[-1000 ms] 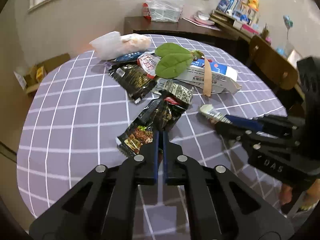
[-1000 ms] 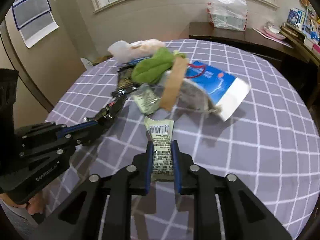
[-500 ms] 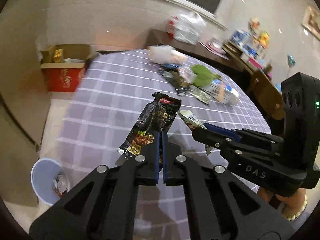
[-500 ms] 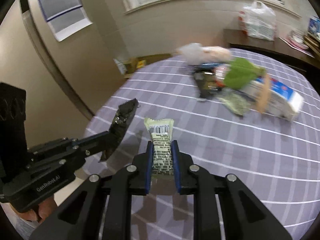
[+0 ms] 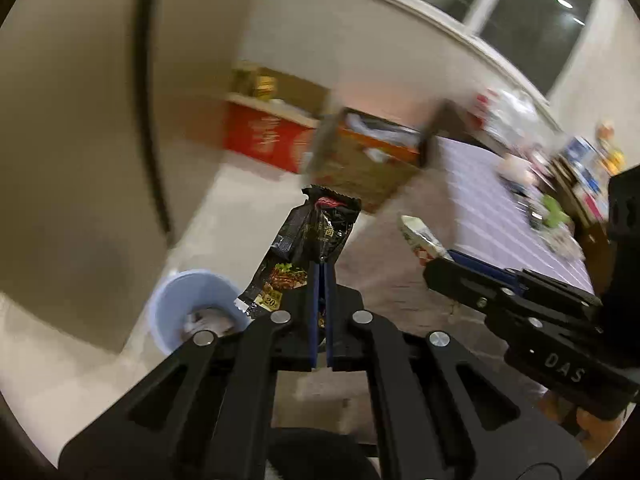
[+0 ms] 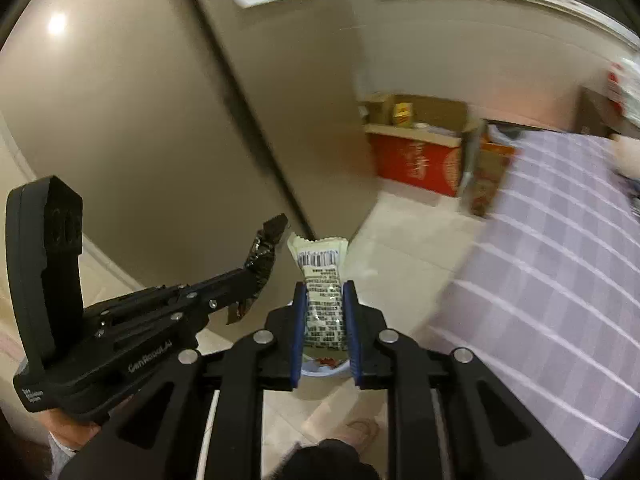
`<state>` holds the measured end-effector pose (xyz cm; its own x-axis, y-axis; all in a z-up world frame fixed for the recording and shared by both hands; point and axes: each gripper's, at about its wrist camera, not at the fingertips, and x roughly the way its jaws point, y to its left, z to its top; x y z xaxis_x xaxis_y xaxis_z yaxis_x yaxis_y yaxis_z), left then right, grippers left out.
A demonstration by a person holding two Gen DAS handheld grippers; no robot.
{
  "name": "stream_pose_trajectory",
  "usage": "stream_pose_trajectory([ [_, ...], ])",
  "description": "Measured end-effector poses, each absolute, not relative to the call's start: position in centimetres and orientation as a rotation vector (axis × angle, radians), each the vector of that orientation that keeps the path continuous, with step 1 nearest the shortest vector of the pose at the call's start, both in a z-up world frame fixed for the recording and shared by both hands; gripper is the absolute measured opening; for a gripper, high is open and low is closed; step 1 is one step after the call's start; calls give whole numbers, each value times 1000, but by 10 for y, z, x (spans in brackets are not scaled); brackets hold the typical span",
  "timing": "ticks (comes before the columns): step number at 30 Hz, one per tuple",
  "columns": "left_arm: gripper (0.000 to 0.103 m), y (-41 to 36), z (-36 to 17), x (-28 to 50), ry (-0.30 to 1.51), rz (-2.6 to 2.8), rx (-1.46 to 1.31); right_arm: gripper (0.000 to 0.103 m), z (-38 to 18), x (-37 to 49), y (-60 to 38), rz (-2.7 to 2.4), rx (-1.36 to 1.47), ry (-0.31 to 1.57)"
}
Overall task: Collect trash
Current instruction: 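Carry both wrappers over the blue bin, open the right tool then the left tool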
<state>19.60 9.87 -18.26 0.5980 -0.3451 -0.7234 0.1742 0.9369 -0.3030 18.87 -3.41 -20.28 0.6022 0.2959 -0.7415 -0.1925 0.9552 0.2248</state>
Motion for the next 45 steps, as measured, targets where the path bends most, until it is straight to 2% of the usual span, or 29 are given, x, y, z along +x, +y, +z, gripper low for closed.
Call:
stream_pose_trajectory([
  [4, 2, 154, -201, 204, 907, -191, -246, 18, -225, 217, 23, 346, 82, 913],
  [7, 2, 183, -215, 209, 929, -132, -270, 25, -243, 235, 56, 378, 53, 917],
  [8, 2, 188, -219, 211, 940, -116, -274, 41, -249, 242, 65, 382, 38, 911],
  [10, 2, 197, -228, 214, 955, -91, -273, 63, -262, 254, 80, 345, -15, 915],
  [21, 2, 204, -258, 228, 1014, -101, -277, 68, -283, 250, 84, 301, -28, 947],
  [41, 4, 197, -262, 256, 1057, -106, -294, 72, -277, 250, 68, 262, 38, 898],
  [42, 6, 198, -264, 257, 1065, -100, -301, 71, -278, 250, 66, 261, 40, 898],
  [44, 35, 200, -266, 259, 1079, -77, -311, 72, -278, 251, 65, 256, 44, 900],
  [45, 72, 203, -266, 258, 1076, -49, -314, 72, -279, 251, 64, 254, 46, 902],
])
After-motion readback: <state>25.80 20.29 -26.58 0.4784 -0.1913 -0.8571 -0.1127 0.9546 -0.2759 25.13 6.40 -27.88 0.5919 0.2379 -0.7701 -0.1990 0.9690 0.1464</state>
